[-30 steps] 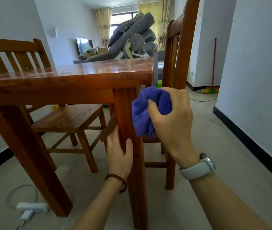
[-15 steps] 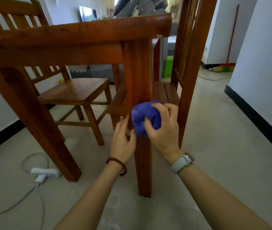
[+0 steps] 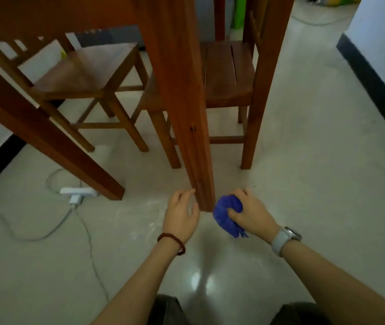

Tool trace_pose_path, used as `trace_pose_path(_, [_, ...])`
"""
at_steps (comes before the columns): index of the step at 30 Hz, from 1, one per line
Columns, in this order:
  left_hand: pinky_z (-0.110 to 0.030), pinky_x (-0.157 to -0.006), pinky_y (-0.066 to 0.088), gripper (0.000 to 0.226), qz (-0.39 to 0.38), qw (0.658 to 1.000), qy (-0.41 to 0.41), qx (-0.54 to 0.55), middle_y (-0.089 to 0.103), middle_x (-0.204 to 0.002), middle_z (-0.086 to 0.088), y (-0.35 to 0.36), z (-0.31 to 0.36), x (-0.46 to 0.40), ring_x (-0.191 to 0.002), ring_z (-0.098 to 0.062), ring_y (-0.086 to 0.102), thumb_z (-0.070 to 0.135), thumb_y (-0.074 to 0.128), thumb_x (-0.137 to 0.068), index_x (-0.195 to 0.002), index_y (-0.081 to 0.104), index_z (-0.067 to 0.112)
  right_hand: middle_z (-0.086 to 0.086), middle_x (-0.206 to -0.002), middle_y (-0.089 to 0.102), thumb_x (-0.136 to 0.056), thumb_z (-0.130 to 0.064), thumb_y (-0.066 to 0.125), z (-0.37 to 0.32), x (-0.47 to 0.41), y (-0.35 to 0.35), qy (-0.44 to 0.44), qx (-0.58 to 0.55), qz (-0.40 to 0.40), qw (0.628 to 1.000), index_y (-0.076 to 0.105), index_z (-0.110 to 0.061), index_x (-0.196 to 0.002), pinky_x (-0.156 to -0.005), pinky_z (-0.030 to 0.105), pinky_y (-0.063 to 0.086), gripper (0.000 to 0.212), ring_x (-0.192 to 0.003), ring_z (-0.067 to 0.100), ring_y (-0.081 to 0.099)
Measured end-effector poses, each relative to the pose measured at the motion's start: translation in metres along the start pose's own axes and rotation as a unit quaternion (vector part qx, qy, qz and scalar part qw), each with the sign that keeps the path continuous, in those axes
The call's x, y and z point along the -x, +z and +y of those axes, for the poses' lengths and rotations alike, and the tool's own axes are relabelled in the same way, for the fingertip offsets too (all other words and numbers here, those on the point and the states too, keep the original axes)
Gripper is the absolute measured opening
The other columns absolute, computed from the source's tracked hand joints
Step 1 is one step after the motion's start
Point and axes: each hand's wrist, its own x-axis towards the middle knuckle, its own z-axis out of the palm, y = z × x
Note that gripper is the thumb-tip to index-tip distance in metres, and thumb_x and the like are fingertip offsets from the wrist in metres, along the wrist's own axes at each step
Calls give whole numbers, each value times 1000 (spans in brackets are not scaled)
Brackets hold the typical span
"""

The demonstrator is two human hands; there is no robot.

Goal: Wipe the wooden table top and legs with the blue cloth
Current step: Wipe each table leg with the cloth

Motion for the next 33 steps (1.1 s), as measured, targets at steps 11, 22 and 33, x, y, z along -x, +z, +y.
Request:
trace_pose_path(11, [-35, -99, 37, 36, -98, 988, -63, -104, 52, -129, -8, -142, 141, 96, -117, -25, 48, 21, 47, -91, -125, 51, 12, 5, -113, 41, -86, -16, 57, -144, 136, -122, 120, -84, 103, 984, 54, -12, -116, -76, 27, 43, 30, -87, 19, 52])
trace_pose_path(22, [-35, -101, 32, 37, -141, 978, -76, -133, 50, -130, -5, -260, 331, 161, -122, -22, 43, 25, 44, -91, -127, 48, 15, 5, -117, 44, -86, -20, 57, -246, 262, -278, 176, -85, 97, 976, 52, -17, -116, -83, 41, 51, 30, -96, 24, 55])
trace_pose_path(33, [-41, -99, 39, 37, -145, 983, -4, -116, 52, -126, -6, -271, 442, 134, -116, -23, 47, 26, 45, -90, -125, 49, 15, 5, -118, 46, -86, -23, 57, -241, 276, -394, 169, -37, 140, 975, 53, -19, -117, -83, 35, 47, 32, -97, 25, 56])
